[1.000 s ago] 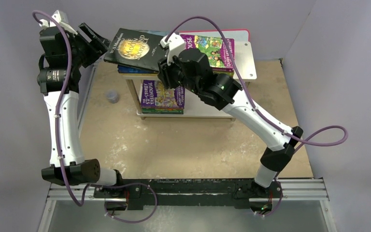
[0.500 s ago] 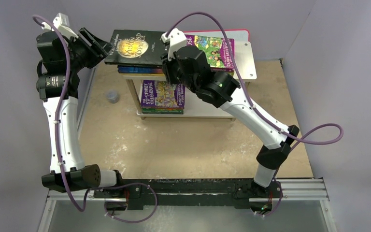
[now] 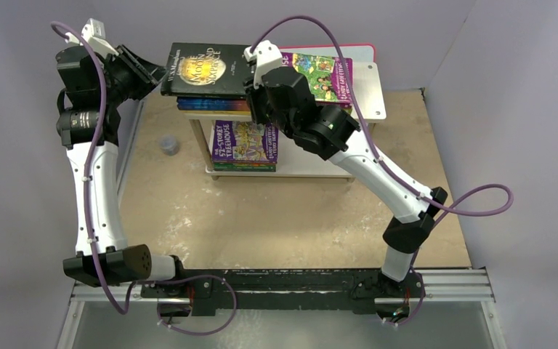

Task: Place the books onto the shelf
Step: Place the book on the shelf.

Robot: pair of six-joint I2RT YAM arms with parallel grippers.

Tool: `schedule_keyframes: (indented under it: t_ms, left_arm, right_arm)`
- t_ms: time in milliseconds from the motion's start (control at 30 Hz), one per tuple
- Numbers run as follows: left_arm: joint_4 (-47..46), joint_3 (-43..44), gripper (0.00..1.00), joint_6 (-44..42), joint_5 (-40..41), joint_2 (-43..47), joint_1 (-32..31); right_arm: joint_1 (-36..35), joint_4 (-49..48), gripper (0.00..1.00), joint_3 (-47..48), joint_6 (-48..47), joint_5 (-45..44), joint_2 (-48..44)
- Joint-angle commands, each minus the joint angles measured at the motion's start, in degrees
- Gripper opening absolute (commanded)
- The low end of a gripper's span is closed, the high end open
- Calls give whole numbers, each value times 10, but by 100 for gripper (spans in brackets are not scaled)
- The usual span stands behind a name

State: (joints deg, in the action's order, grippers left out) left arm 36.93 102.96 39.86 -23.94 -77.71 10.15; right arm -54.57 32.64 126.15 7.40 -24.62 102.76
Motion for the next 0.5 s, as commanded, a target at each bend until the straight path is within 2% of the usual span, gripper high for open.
schedule_keyframes:
  t_ms: [0, 100, 167, 467]
  left_arm:
    - [-61, 11, 22, 22, -37, -6, 3]
    - [-70, 12, 22, 26, -38, -11, 2]
    - [-76, 12, 21, 29, -40, -15, 2]
    - [-92, 23, 18, 41, -43, -39, 2]
  right_arm:
    - [3, -35, 37, 14, 3, -4, -26]
    - [3, -42, 47, -2, 5, 11, -44]
    - [3, -47, 49, -12, 7, 17, -53]
    - [16, -43, 48, 6, 1, -7, -43]
